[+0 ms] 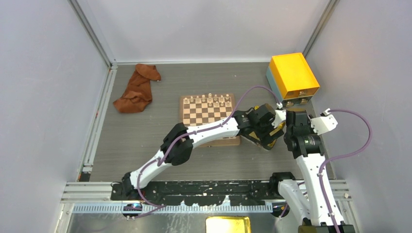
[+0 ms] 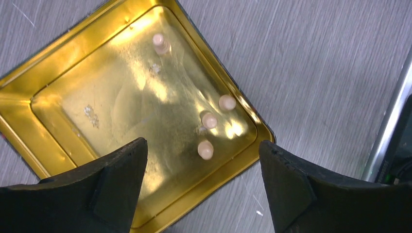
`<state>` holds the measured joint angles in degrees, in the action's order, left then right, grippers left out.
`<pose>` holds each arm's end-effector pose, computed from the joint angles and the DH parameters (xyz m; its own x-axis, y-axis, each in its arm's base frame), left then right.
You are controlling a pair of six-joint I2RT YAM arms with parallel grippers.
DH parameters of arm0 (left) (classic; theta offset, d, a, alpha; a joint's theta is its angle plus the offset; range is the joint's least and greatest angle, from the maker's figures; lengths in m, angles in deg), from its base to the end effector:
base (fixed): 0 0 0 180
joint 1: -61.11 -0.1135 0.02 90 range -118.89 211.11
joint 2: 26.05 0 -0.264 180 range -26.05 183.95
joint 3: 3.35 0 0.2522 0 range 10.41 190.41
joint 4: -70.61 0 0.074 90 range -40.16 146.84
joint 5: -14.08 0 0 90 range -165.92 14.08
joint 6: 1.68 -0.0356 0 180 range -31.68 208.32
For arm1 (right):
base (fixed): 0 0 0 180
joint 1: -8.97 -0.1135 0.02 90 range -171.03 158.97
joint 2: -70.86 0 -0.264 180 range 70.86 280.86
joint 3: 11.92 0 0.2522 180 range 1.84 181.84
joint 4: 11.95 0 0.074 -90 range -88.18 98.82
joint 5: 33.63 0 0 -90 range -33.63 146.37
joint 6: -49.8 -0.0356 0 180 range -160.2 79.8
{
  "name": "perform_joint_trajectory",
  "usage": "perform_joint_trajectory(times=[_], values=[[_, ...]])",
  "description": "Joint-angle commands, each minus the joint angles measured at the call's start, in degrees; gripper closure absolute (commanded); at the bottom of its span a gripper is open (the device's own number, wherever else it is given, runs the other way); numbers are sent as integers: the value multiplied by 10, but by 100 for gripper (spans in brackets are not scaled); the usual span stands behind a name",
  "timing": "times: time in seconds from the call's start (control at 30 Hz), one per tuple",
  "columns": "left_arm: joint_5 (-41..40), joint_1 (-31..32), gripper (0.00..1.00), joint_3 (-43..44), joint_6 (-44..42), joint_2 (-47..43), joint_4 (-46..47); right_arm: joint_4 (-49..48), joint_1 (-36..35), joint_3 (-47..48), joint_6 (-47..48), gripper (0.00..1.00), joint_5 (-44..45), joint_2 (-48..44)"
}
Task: Set up the chess pieces on the board
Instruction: Pick up the chess piece from the storage box.
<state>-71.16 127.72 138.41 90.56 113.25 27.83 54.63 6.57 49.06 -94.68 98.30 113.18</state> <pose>0.2178 -0.5111 0.2256 -0.2934 0.5802 -0.7598 0.9290 0.3605 -0.0835 0.1320 -0.0183 0.2974 -0.0920 0.6022 -0.7930 0.8454 0.4680 0.2573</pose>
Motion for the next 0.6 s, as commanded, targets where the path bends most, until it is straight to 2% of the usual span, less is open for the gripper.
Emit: perform_joint_trajectory(times=[0.0,0.17,0.4,0.57], values=[[9,-1,15,58,-13,23,16,-14,2,6,-22,60,30,-16],[-3,-2,18,64,-14,42,26,-24,2,6,-18,61,32,-24],[-8,-2,30,69,-10,58,34,-25,2,3,-13,62,32,-36],[-8,-4,30,84,-4,74,36,-30,2,-1,-6,62,34,-47]])
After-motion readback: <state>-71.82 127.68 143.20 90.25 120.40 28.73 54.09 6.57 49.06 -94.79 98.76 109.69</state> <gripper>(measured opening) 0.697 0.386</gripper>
